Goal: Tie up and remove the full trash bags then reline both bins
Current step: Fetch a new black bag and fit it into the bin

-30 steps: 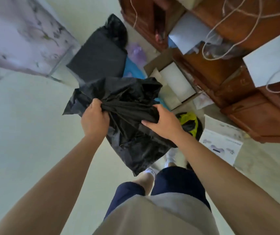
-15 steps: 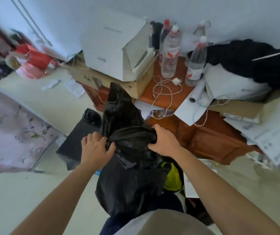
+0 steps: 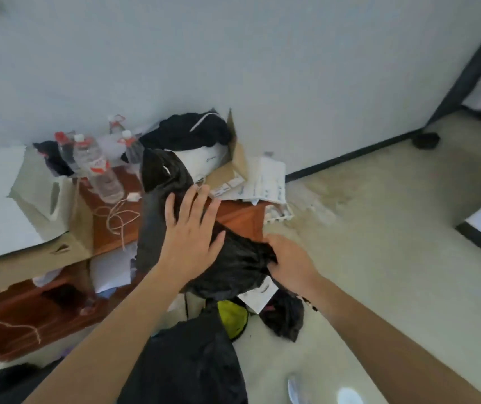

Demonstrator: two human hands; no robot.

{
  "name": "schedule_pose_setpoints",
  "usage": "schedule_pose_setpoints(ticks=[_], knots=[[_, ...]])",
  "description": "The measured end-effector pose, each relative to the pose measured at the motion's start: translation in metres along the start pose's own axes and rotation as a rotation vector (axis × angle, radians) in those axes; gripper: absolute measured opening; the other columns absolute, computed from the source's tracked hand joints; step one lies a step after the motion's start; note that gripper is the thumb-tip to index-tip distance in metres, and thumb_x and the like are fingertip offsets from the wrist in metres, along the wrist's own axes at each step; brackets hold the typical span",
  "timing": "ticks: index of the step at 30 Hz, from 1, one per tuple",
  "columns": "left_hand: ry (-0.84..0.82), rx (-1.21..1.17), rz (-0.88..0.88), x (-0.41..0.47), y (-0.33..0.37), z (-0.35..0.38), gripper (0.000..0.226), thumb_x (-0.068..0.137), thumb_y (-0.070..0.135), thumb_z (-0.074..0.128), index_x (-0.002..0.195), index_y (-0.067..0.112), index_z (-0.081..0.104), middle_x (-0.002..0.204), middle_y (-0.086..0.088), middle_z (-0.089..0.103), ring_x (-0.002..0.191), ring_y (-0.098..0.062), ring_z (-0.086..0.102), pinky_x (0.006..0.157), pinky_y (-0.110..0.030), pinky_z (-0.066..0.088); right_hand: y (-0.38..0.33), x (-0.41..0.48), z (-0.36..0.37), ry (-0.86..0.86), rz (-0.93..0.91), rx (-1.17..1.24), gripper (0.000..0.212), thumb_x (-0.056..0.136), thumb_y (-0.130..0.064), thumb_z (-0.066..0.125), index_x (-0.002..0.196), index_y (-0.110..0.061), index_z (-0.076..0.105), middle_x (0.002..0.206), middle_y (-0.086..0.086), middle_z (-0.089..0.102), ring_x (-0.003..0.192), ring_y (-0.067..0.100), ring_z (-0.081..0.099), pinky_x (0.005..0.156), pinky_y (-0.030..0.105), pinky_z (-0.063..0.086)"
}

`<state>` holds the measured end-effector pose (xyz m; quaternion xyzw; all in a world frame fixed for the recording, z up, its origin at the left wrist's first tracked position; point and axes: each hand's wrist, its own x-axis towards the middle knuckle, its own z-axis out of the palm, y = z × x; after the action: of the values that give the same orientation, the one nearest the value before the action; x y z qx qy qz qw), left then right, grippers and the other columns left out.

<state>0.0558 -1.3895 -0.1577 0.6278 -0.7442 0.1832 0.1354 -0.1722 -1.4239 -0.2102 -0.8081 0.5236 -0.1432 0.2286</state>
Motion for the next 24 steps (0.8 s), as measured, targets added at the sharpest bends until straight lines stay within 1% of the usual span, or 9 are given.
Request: schedule_pose_setpoints(ticks=[3,5,9,11,13,15,18,20,24], knots=[[-0.318,0.106,0.121,0.028,0.064,-0.002,0.078,0.090,0.054,0.052,0.152,0.017,0.024,0.148,-0.009,0.041,0.142,-0.032,0.027,0.112,-0.058,0.016,0.039,-0.042,-0.046,0.136,0.186,-0.025,0.028,0.089,-0.018,0.056,0.117,-0.024,0.055,0.106,0.004,0.064,0.097,0.029,0.062,0.070,0.032,0.041],[-0.421,0.148,0.185,0.043,0.126,-0.006,0.073,0.089,0.055,0.054,0.147,0.017,0.029,0.137,-0.007,0.051,0.131,-0.031,0.039,0.106,-0.053,0.024,0.076,-0.086,-0.083,0.238,0.353,-0.029,0.022,0.088,-0.017,0.054,0.109,-0.022,0.050,0.095,0.001,0.060,0.090,0.031,0.062,0.067,0.033,0.041],[-0.432,0.140,0.365,0.058,0.257,-0.022,0.044,0.083,0.046,0.062,0.118,0.020,0.054,0.104,-0.003,0.066,0.100,-0.028,0.061,0.085,-0.041,0.043,0.151,-0.188,-0.145,0.393,0.559,-0.037,0.024,0.084,-0.015,0.055,0.102,-0.024,0.043,0.094,0.000,0.059,0.083,0.028,0.061,0.066,0.035,0.045],[-0.393,0.061,0.457,0.059,0.330,-0.029,0.037,0.085,0.048,0.060,0.107,0.020,0.054,0.096,-0.003,0.065,0.090,-0.027,0.063,0.072,-0.036,0.041,0.187,-0.248,-0.170,0.440,0.625,-0.016,0.027,0.083,-0.018,0.058,0.103,-0.025,0.043,0.094,-0.003,0.059,0.081,0.025,0.059,0.068,0.036,0.048],[-0.399,-0.065,0.506,0.056,0.412,-0.034,0.035,0.090,0.054,0.050,0.101,0.020,0.048,0.094,-0.002,0.065,0.088,-0.027,0.063,0.066,-0.034,0.037,0.227,-0.316,-0.188,0.475,0.662,0.045,0.035,0.078,-0.026,0.063,0.107,-0.027,0.044,0.096,-0.006,0.059,0.082,0.021,0.059,0.071,0.037,0.051],[-0.438,-0.198,0.528,0.050,0.499,-0.037,0.030,0.094,0.050,0.042,0.094,0.020,0.043,0.091,-0.002,0.066,0.085,-0.027,0.063,0.064,-0.034,0.038,0.267,-0.386,-0.204,0.508,0.680,0.117,0.040,0.076,-0.037,0.063,0.111,-0.029,0.044,0.097,-0.009,0.059,0.084,0.016,0.060,0.074,0.037,0.053],[-0.525,-0.281,0.594,0.031,0.634,-0.039,0.020,0.095,0.034,0.039,0.096,0.017,0.050,0.092,-0.004,0.065,0.079,-0.028,0.059,0.064,-0.035,0.041,0.330,-0.491,-0.225,0.581,0.777,0.145,0.031,0.087,-0.040,0.054,0.116,-0.031,0.047,0.097,-0.011,0.058,0.087,0.013,0.058,0.080,0.033,0.051],[-0.560,-0.299,0.685,0.013,0.717,-0.049,0.019,0.095,0.027,0.040,0.102,0.017,0.054,0.097,-0.005,0.065,0.084,-0.029,0.060,0.066,-0.035,0.041,0.368,-0.558,-0.237,0.600,0.889,0.090,0.026,0.092,-0.038,0.049,0.117,-0.029,0.050,0.099,-0.008,0.057,0.088,0.015,0.057,0.080,0.033,0.048],[-0.543,-0.387,0.915,-0.011,0.852,-0.081,0.025,0.094,0.017,0.044,0.115,0.019,0.056,0.103,-0.007,0.068,0.091,-0.029,0.062,0.075,-0.037,0.043,0.441,-0.668,-0.257,0.602,1.167,-0.036,0.023,0.101,-0.037,0.039,0.110,-0.021,0.052,0.102,0.002,0.057,0.089,0.023,0.059,0.078,0.038,0.049]])
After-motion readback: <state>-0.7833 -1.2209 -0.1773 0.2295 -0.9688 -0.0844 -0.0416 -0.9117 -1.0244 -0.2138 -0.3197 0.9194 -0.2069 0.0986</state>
